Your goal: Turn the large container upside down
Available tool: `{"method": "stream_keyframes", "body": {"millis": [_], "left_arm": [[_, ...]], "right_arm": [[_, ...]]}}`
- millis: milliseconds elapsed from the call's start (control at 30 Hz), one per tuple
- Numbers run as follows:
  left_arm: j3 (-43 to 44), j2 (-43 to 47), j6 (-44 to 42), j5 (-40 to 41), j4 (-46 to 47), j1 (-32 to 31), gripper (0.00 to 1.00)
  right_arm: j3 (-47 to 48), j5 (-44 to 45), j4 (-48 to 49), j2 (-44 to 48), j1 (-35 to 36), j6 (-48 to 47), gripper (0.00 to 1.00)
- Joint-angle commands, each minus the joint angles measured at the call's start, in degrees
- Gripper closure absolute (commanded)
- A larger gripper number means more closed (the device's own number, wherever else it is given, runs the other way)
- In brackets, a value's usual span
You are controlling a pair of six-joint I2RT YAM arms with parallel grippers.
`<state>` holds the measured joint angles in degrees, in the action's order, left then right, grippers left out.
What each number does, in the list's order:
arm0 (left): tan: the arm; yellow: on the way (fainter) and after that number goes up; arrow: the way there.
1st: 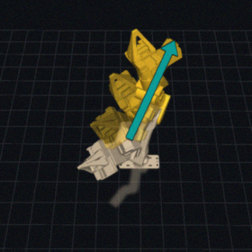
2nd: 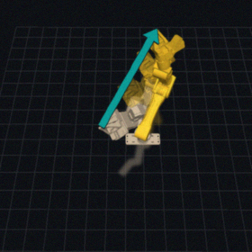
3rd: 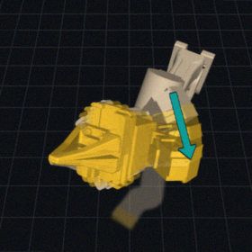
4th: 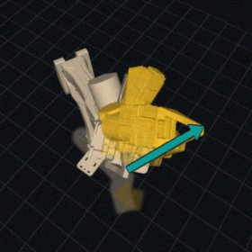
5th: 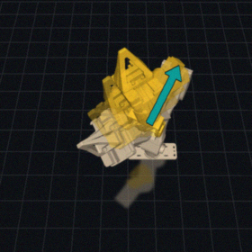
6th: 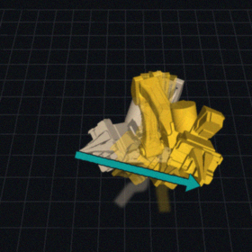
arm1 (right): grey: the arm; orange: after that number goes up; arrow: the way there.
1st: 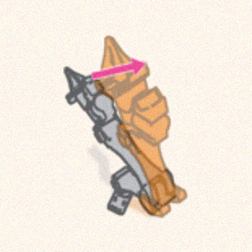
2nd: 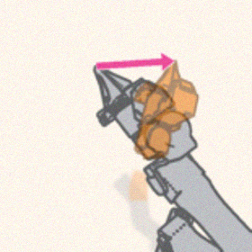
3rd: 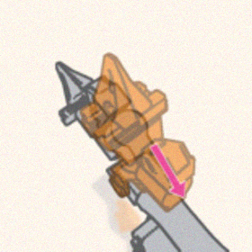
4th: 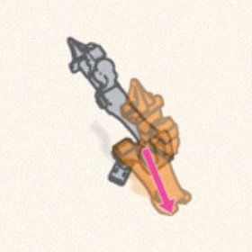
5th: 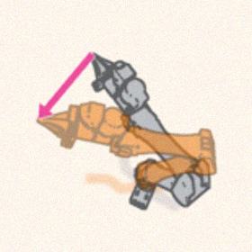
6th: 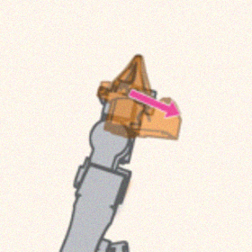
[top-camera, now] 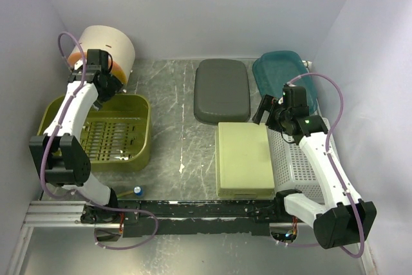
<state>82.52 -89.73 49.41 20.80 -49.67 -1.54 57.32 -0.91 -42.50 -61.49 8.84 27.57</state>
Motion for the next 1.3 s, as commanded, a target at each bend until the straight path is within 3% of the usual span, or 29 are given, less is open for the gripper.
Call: {"method": "stream_keyframes", "body": {"millis": [0,167,267,333,500,733,900,1067,1267], "left_arm": [[1.3,-3.8,0.8,-1.6,5.4,4.5,0.12],[1.5,-5.9,0.0,-3.3,4.6,4.8,0.50],[-1.1,-2.2,-1.1,-4.8,5.4,4.4,0.79],[-2.9,1.8,-1.6,-5.4,6.1,4.0,0.92],[-3.1,10.9,-1.0,-5.8,3.3,1.1,0.93],[5.8,19.3,1.9,-9.1,-0.8,-3.2,0.93],[7.6,22.2,3.6,-15.9,4.3,-8.0,0.93],[8.9,21.9,3.4,-17.7,7.7,-12.5,0.93],[7.7,21.7,1.8,-25.1,14.4,-14.9,0.93]], "right_arm": [[-0.4,-1.4,1.4,1.5,-0.2,-0.9,0.00],[-2.5,-2.1,1.8,1.9,-0.3,-0.7,0.00],[-2.7,-2.5,2.2,1.7,-0.2,-0.5,0.00],[-2.5,-2.8,2.6,1.1,-0.2,-0.7,0.00],[-1.4,-3.1,3.5,-1.1,-0.2,-1.4,0.00],[-0.4,-3.9,4.8,-2.3,-0.2,-1.3,0.00],[-0.3,-3.8,4.9,-2.3,-0.2,-1.3,0.00],[-0.3,-2.9,4.2,-1.6,-0.2,-1.5,0.00],[-0.4,-2.9,5.1,-1.6,-0.2,-1.2,0.00]]}}
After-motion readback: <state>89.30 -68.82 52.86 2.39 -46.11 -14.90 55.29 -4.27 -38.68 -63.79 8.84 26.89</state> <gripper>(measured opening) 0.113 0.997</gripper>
